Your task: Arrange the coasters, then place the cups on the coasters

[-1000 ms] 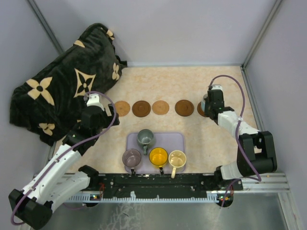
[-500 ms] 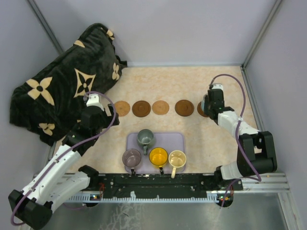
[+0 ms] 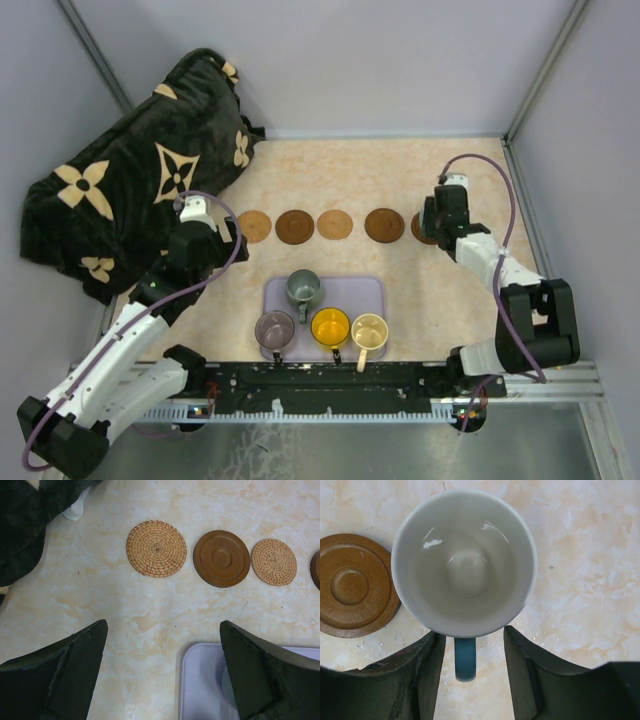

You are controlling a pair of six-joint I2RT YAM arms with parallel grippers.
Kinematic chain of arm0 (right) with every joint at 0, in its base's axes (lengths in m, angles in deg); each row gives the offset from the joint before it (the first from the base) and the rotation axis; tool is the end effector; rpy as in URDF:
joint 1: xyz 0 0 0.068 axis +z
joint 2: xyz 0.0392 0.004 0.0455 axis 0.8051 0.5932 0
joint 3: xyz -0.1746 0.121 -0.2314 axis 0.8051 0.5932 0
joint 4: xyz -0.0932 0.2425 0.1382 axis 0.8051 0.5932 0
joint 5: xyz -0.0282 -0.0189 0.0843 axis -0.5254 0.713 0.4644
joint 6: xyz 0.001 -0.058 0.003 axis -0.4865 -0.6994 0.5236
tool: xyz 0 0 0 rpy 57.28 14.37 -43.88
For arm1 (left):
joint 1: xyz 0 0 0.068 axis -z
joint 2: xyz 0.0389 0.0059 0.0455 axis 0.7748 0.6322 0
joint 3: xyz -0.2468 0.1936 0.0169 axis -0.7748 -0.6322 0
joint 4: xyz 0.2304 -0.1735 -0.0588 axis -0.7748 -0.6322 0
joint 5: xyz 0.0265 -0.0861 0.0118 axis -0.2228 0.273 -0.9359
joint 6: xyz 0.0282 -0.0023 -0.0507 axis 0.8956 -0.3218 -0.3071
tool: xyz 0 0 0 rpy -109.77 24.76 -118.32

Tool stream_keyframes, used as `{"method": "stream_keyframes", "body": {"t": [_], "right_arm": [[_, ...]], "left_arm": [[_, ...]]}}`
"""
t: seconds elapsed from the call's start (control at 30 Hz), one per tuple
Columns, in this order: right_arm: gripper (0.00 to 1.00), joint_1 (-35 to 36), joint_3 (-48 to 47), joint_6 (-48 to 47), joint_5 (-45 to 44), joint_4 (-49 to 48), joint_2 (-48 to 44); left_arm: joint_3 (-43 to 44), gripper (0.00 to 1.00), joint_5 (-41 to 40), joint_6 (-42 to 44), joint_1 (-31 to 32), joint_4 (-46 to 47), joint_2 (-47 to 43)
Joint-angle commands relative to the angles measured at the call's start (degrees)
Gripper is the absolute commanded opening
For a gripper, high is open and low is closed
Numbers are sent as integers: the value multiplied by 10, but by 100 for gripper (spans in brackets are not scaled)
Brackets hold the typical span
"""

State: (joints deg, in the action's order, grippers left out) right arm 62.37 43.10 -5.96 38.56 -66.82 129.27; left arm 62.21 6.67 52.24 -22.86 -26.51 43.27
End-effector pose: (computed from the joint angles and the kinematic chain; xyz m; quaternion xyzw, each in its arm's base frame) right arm 0.3159 0.0376 0.2337 0.0634 0.9091 -0.0552 0.4081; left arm 0.1769 -0.0756 0.3177 -0.0583 0.8453 -0.0599 0.5277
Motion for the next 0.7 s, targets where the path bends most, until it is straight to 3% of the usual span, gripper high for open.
{"method": "stream_keyframes", "body": {"t": [0.0, 0.67], "right_arm": [[51, -5, 8, 14, -7, -7, -49], [49, -5, 48, 37, -21, 11, -77]], "left_arm": [[-3, 99, 1, -1, -1, 9, -6], [-6, 99, 3, -4, -1, 8, -7]]}}
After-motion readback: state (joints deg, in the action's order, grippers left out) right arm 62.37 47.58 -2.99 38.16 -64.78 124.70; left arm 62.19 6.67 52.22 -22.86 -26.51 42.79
